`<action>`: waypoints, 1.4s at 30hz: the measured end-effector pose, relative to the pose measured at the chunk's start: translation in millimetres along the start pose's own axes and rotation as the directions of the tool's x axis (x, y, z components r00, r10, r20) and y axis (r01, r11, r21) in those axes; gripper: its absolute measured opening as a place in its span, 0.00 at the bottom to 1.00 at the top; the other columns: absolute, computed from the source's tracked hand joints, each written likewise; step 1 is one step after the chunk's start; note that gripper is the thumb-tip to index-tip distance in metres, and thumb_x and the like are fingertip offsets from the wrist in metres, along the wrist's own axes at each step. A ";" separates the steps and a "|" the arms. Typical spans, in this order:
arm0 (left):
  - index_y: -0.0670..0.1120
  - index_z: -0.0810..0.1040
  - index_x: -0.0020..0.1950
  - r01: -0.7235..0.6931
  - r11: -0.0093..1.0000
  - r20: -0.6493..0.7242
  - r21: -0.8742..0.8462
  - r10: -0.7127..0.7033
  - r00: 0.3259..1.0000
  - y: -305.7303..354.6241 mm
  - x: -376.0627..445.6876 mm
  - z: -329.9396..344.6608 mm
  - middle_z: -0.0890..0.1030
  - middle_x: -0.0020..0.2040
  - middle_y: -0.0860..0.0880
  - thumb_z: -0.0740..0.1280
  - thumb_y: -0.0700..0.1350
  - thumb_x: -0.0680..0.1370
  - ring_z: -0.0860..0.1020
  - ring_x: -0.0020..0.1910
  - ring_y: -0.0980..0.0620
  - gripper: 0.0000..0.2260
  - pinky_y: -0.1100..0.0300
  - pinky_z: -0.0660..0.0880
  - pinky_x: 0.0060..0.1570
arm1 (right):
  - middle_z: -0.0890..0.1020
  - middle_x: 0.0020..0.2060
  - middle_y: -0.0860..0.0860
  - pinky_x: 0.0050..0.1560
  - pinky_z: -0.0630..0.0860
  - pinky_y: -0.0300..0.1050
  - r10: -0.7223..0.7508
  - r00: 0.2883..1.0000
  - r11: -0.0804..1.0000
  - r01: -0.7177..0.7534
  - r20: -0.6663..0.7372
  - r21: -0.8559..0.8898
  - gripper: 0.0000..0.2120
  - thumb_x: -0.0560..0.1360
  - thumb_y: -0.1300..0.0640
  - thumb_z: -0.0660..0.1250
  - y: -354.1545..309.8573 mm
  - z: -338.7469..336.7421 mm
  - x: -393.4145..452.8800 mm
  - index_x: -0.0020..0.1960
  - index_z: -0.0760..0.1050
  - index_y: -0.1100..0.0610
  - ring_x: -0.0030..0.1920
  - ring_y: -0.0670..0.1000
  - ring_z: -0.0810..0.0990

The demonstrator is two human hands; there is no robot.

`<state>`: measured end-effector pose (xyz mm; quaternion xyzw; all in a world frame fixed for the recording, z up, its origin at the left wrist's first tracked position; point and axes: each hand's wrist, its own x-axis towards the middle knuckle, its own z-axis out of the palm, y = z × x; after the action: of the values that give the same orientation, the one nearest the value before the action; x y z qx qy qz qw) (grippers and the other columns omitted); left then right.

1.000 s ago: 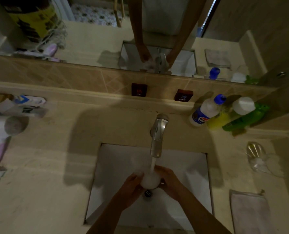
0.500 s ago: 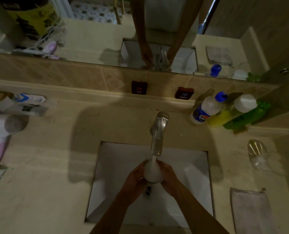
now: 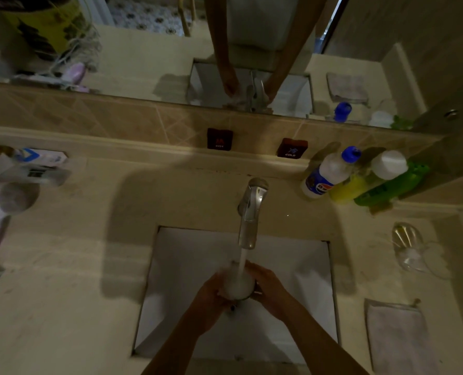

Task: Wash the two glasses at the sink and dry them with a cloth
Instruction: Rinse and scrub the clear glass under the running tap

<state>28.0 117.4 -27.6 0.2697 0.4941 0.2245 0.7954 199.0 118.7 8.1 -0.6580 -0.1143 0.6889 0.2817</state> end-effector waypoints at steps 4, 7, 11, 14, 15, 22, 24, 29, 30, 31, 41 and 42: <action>0.65 0.78 0.65 0.058 0.997 0.032 0.046 -0.059 0.998 -3.6 -1.7 16.5 0.87 0.56 0.54 0.58 0.57 0.84 0.85 0.53 0.53 0.14 0.58 0.82 0.48 | 0.81 0.59 0.57 0.61 0.78 0.59 0.178 0.983 0.982 -0.174 -0.050 0.067 0.29 0.77 0.35 0.59 6.2 -2.2 0.5 0.65 0.74 0.57 0.57 0.61 0.81; 0.49 0.65 0.77 0.090 0.993 -0.074 0.082 -0.084 0.994 -7.9 7.0 21.3 0.84 0.61 0.47 0.73 0.64 0.72 0.83 0.59 0.47 0.39 0.51 0.82 0.53 | 0.79 0.62 0.56 0.62 0.76 0.62 0.229 0.973 0.969 -0.227 -0.009 0.093 0.33 0.77 0.32 0.54 8.5 0.9 -2.5 0.69 0.71 0.56 0.57 0.63 0.81; 0.49 0.69 0.73 0.046 0.982 -0.130 0.182 -0.022 0.991 -12.7 17.8 14.0 0.82 0.62 0.47 0.82 0.61 0.62 0.83 0.59 0.50 0.44 0.50 0.82 0.57 | 0.77 0.65 0.56 0.61 0.77 0.60 0.222 0.975 0.971 -0.223 0.025 0.089 0.34 0.77 0.32 0.52 8.1 6.6 -7.2 0.72 0.69 0.54 0.58 0.63 0.81; 0.52 0.62 0.72 0.031 0.983 -0.200 0.181 0.006 0.980 -13.6 18.0 8.3 0.76 0.65 0.50 0.84 0.49 0.63 0.80 0.60 0.52 0.45 0.53 0.80 0.59 | 0.79 0.62 0.58 0.62 0.77 0.58 0.199 0.980 0.980 -0.199 -0.011 0.026 0.33 0.79 0.34 0.51 3.7 10.2 -11.9 0.71 0.71 0.56 0.57 0.62 0.81; 0.51 0.60 0.73 0.050 0.987 -0.211 0.152 -0.017 0.977 -12.7 16.8 7.2 0.74 0.66 0.49 0.84 0.50 0.58 0.79 0.62 0.48 0.50 0.48 0.79 0.60 | 0.78 0.63 0.59 0.64 0.76 0.57 0.195 0.980 0.980 -0.196 -0.035 -0.026 0.32 0.79 0.35 0.50 1.0 11.3 -15.1 0.71 0.70 0.57 0.59 0.60 0.80; 0.39 0.67 0.69 0.095 0.969 -0.139 -0.227 -0.128 0.982 -14.8 15.0 2.7 0.79 0.62 0.35 0.77 0.40 0.69 0.84 0.54 0.37 0.32 0.46 0.83 0.44 | 0.68 0.72 0.65 0.69 0.65 0.52 0.011 0.995 1.000 -0.014 -0.104 -0.026 0.21 0.85 0.57 0.49 -0.7 25.1 -33.8 0.73 0.63 0.68 0.73 0.63 0.66; 0.38 0.71 0.70 0.134 0.943 -0.111 -0.304 -0.175 0.978 -14.0 15.3 5.2 0.79 0.63 0.33 0.70 0.43 0.77 0.83 0.55 0.33 0.23 0.41 0.82 0.45 | 0.65 0.73 0.66 0.71 0.62 0.52 -0.114 0.986 0.982 0.093 -0.120 -0.167 0.22 0.85 0.60 0.45 12.1 23.3 -39.7 0.73 0.60 0.71 0.74 0.63 0.64; 0.47 0.84 0.62 0.308 0.899 -0.028 -0.311 -0.332 0.943 -10.4 16.2 14.2 0.84 0.61 0.41 0.58 0.64 0.81 0.84 0.55 0.41 0.26 0.47 0.81 0.49 | 0.63 0.76 0.58 0.74 0.62 0.49 -0.116 0.961 0.986 0.081 -0.250 -0.149 0.25 0.83 0.59 0.57 33.4 43.1 -22.9 0.78 0.56 0.61 0.75 0.57 0.64; 0.45 0.83 0.63 0.296 0.890 -0.002 -0.347 -0.316 0.949 -10.4 17.5 17.2 0.83 0.61 0.41 0.56 0.64 0.81 0.84 0.54 0.42 0.28 0.49 0.81 0.49 | 0.62 0.76 0.56 0.73 0.64 0.49 -0.123 0.957 0.976 0.070 -0.263 -0.204 0.28 0.83 0.57 0.58 35.8 47.0 -19.6 0.79 0.52 0.59 0.75 0.57 0.64; 0.42 0.82 0.64 0.267 0.885 -0.007 -0.381 -0.292 0.956 -10.0 17.4 21.2 0.83 0.61 0.39 0.55 0.64 0.81 0.84 0.54 0.41 0.30 0.50 0.81 0.50 | 0.63 0.76 0.55 0.72 0.67 0.50 -0.152 0.954 0.958 0.077 -0.260 -0.277 0.30 0.82 0.54 0.59 36.0 52.4 -15.9 0.79 0.51 0.58 0.73 0.56 0.66; 0.34 0.79 0.64 0.218 0.905 -0.266 -0.366 -0.326 0.907 7.3 21.7 47.1 0.80 0.55 0.33 0.59 0.53 0.83 0.78 0.55 0.35 0.24 0.43 0.73 0.58 | 0.80 0.60 0.56 0.58 0.75 0.49 -0.037 0.913 0.927 -0.121 -0.407 -0.355 0.20 0.81 0.43 0.57 14.7 62.4 17.2 0.65 0.70 0.55 0.59 0.58 0.79; 0.38 0.81 0.63 0.262 0.892 -0.274 -0.367 -0.373 0.886 8.0 21.4 47.0 0.82 0.56 0.35 0.59 0.54 0.84 0.79 0.56 0.34 0.22 0.42 0.74 0.59 | 0.80 0.59 0.58 0.58 0.76 0.49 0.001 0.922 0.921 -0.152 -0.388 -0.358 0.19 0.81 0.44 0.58 9.8 60.1 21.9 0.64 0.72 0.56 0.59 0.59 0.80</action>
<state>78.7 127.0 -19.4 0.0089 0.6176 0.2094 0.7580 138.9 135.3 -9.1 -0.8251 -0.1629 0.5233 0.1372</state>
